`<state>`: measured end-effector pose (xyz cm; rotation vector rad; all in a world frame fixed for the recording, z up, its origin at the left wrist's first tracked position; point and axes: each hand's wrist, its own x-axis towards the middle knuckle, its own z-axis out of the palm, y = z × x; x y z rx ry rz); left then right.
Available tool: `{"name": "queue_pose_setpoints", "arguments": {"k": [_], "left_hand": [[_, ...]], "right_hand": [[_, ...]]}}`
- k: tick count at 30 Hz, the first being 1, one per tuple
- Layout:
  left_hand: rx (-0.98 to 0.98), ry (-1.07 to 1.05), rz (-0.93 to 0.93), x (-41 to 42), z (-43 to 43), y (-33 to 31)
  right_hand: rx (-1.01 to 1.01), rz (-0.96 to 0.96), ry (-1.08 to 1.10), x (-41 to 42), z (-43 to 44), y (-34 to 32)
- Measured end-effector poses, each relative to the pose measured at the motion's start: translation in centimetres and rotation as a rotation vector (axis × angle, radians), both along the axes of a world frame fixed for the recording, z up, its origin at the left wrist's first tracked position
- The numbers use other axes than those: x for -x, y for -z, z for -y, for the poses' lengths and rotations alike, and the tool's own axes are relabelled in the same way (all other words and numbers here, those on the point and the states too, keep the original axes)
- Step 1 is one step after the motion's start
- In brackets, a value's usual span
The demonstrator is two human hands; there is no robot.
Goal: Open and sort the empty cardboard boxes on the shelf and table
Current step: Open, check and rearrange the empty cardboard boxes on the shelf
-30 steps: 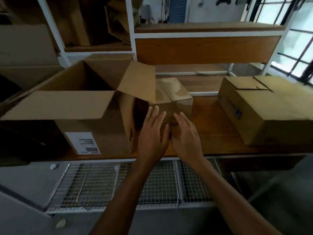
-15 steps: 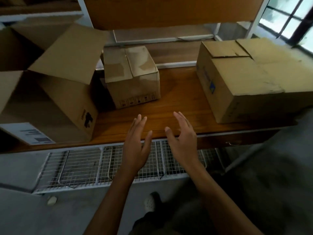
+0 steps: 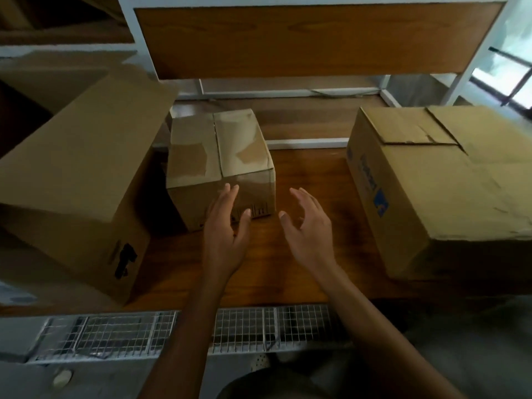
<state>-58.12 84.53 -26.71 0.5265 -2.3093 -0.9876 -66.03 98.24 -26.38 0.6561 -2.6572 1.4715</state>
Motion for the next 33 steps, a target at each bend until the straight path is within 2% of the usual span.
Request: {"name": "queue_pose_setpoints", "arguments": {"k": [6, 10, 13, 14, 17, 21, 23, 24, 27, 29, 33], "left_hand": [[-0.011, -0.072, -0.068, 6.6, 5.8, -0.8], [0.016, -0.172, 0.030, 9.3, 9.7, -0.8], [0.066, -0.325, 0.216, 10.5, 12.5, -0.9], [0.044, -0.365, 0.282, 11.0, 13.2, -1.0], [-0.201, -0.427, 0.357, 12.6, 14.6, -0.4], [-0.231, -0.460, 0.359, 14.5, 17.7, 4.2], [-0.233, -0.467, 0.361, 14.4, 16.3, 2.9], [-0.244, -0.457, 0.353, 13.8, 13.9, 0.1], [-0.338, -0.360, 0.329, 13.9, 9.6, -3.1], [-0.283, -0.338, 0.341, 14.1, 7.9, -3.5], [0.005, -0.334, 0.448, 13.1, 5.1, -3.4]], "right_hand": [[-0.089, 0.003, -0.038, 6.5, 5.2, -1.9], [-0.185, 0.029, -0.086, 9.7, 8.1, -2.1], [-0.248, 0.073, -0.130, 11.9, 10.2, -1.6], [-0.267, 0.090, -0.146, 12.5, 10.8, -1.5], [-0.252, 0.146, -0.235, 13.8, 12.0, -1.4], [-0.151, 0.270, -0.317, 14.6, 11.3, -1.4], [-0.139, 0.288, -0.325, 14.6, 10.5, -1.1], [-0.130, 0.297, -0.316, 14.6, 10.1, -1.0], [-0.085, 0.338, -0.230, 14.6, 8.4, -0.9], [-0.047, 0.355, -0.166, 14.5, 7.0, -0.7], [0.025, 0.364, -0.109, 14.2, 3.8, -0.2]]}}
